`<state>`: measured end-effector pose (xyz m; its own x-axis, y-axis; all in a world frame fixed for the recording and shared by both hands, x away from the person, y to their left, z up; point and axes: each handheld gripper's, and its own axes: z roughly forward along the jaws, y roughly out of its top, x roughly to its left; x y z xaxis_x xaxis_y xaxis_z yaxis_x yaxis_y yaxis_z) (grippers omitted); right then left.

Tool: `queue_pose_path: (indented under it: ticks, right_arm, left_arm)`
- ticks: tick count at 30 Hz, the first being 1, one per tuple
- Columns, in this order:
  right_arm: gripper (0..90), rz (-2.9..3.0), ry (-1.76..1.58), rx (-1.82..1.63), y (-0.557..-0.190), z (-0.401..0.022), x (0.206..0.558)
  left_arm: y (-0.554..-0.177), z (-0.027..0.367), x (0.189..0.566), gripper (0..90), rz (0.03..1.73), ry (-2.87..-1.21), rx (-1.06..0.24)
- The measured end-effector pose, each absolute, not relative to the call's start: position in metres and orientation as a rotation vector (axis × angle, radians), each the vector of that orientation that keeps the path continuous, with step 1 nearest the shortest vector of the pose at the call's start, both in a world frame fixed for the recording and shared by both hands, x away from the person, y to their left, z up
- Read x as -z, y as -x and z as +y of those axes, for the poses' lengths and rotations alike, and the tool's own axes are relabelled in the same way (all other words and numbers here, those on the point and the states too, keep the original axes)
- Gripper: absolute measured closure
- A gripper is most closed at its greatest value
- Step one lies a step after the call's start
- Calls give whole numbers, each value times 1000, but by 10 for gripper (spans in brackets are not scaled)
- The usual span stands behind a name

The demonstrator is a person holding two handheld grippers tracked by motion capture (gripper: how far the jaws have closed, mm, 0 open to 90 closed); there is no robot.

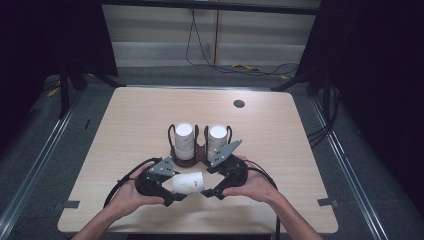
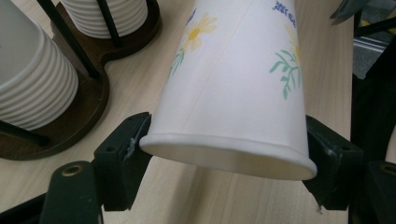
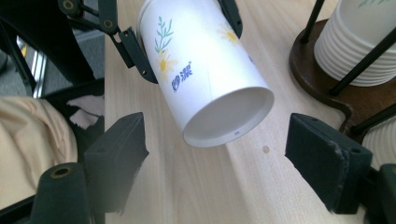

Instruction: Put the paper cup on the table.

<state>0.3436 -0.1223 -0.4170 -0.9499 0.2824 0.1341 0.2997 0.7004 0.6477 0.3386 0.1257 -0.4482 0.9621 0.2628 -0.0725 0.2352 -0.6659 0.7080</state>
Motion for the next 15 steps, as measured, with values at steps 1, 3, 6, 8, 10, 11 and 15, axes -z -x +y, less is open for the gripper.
queue_pose_path:
  ticks: [1, 3, 6, 8, 10, 11, 15]
  right_arm:
    - [204, -2879, 484, 1086, -344, -121, 417]
    - [206, -2887, 462, 1059, -345, -118, 418]
    - [204, -2902, 447, 1021, -345, -115, 418]
    - [204, -2905, 419, 994, -346, -113, 419]
    - [202, -2909, 396, 974, -346, -110, 419]
    - [202, -2909, 382, 956, -346, -108, 419]
    - [207, -2912, 337, 891, -345, -100, 423]
  left_arm:
    - [-339, 125, 448, 252, 342, -2320, -49]
    - [-339, 124, 445, 254, 325, -2322, -43]
    - [-336, 123, 446, 254, 304, -2336, -33]
    - [-334, 122, 448, 254, 289, -2362, -30]
    - [-333, 120, 451, 254, 278, -2369, -19]
    - [-332, 120, 451, 254, 274, -2371, -21]
    - [-332, 118, 452, 254, 274, -2375, -27]
